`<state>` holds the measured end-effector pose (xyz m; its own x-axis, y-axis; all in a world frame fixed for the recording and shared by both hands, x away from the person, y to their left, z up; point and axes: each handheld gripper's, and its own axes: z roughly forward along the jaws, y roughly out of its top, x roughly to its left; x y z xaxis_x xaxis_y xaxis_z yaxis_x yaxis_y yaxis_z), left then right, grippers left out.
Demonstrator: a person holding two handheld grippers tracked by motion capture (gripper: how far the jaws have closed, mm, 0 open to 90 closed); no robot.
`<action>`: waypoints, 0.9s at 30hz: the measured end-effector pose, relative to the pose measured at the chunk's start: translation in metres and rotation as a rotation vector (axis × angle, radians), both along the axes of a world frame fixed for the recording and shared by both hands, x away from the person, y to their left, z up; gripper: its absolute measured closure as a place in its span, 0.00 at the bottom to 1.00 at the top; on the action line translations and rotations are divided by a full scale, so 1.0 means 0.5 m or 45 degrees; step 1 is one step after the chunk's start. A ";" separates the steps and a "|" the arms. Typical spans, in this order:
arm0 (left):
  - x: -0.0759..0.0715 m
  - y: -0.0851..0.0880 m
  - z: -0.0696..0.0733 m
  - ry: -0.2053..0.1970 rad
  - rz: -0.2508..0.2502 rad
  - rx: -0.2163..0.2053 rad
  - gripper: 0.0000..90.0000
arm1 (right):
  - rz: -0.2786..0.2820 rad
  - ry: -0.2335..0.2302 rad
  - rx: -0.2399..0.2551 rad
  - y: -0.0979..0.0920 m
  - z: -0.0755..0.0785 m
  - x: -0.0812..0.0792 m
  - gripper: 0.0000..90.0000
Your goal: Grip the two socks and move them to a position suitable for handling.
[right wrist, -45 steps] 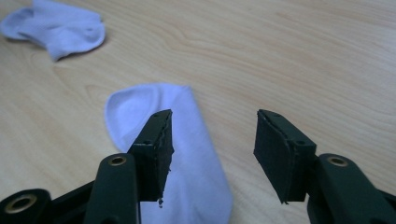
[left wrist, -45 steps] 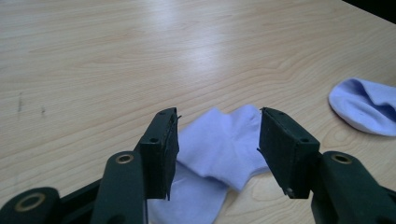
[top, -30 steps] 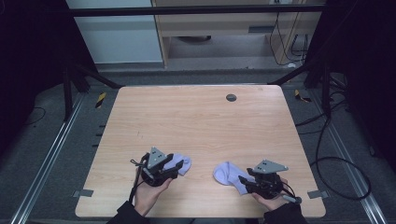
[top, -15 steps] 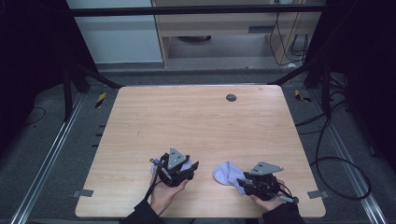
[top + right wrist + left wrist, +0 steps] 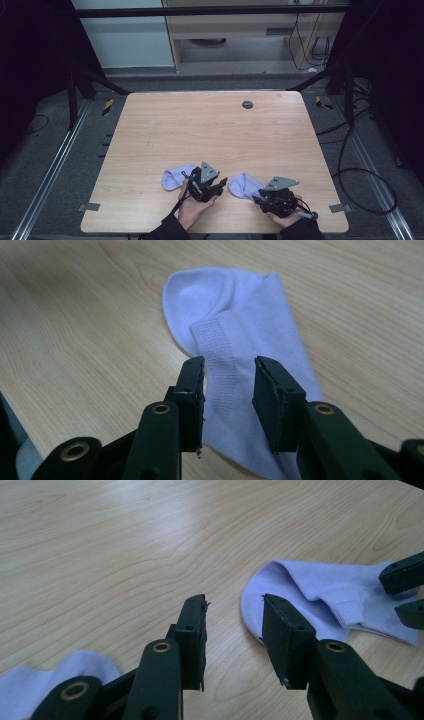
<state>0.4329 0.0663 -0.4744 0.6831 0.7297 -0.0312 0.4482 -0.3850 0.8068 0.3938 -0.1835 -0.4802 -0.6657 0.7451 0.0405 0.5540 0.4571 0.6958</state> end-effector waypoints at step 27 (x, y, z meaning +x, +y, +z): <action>0.016 -0.059 -0.055 0.092 -0.032 0.078 0.74 | 0.036 0.068 -0.061 0.012 -0.022 0.002 0.77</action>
